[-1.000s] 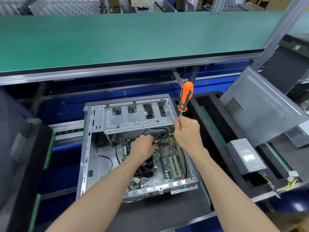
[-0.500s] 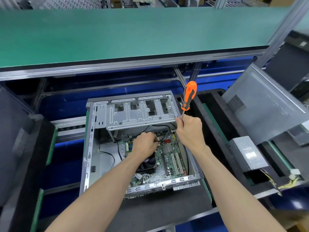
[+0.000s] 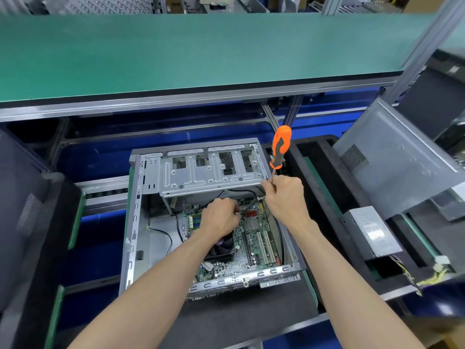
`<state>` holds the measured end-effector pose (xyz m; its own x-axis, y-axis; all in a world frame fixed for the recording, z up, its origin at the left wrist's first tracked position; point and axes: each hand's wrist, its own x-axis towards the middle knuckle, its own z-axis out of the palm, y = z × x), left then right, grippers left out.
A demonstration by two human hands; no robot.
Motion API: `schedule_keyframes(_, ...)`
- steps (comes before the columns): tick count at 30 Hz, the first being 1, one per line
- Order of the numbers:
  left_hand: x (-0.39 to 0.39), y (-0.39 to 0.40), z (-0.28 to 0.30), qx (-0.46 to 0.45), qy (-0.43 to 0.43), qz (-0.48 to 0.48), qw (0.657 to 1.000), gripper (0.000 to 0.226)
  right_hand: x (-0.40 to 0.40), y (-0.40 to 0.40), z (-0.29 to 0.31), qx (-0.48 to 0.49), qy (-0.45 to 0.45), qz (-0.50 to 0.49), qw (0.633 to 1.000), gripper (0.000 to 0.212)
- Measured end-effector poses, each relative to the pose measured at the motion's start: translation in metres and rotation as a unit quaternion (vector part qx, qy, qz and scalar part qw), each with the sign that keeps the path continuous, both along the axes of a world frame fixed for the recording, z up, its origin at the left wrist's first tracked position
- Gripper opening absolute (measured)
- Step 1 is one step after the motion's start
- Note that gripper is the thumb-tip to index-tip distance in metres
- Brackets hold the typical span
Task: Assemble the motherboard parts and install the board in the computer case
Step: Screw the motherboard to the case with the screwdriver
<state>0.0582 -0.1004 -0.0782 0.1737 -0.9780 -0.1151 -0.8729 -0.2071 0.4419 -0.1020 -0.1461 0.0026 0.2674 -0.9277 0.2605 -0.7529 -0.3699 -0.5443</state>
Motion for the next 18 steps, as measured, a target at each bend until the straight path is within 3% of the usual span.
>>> schedule_keyframes(4,-0.012,0.002,0.025,-0.108,0.126,-0.012,0.986,0.023,-0.001,0.001,-0.001,-0.026,0.010,-0.001,1.000,0.039)
schedule_keyframes(7,-0.025,0.000,0.057,-0.241,0.270,0.015,0.932,0.024,-0.004,0.004,-0.001,-0.036,-0.002,0.004,0.999,0.036)
schedule_keyframes(9,-0.033,-0.006,0.082,-0.285,0.322,0.008,0.903,0.030,-0.005,0.006,-0.001,-0.043,-0.003,0.007,0.999,0.033)
schedule_keyframes(11,-0.040,-0.014,0.105,-0.303,0.335,-0.008,0.892,0.031,-0.005,0.005,-0.002,-0.044,-0.003,0.009,0.999,0.028)
schedule_keyframes(15,-0.051,-0.028,0.129,-0.303,0.285,-0.027,0.909,0.032,-0.005,0.005,-0.004,-0.026,-0.002,0.003,1.000,0.025)
schedule_keyframes(18,-0.049,-0.031,0.132,-0.270,0.313,-0.031,0.910,0.029,-0.006,0.004,-0.002,-0.019,0.000,0.007,1.000,0.030)
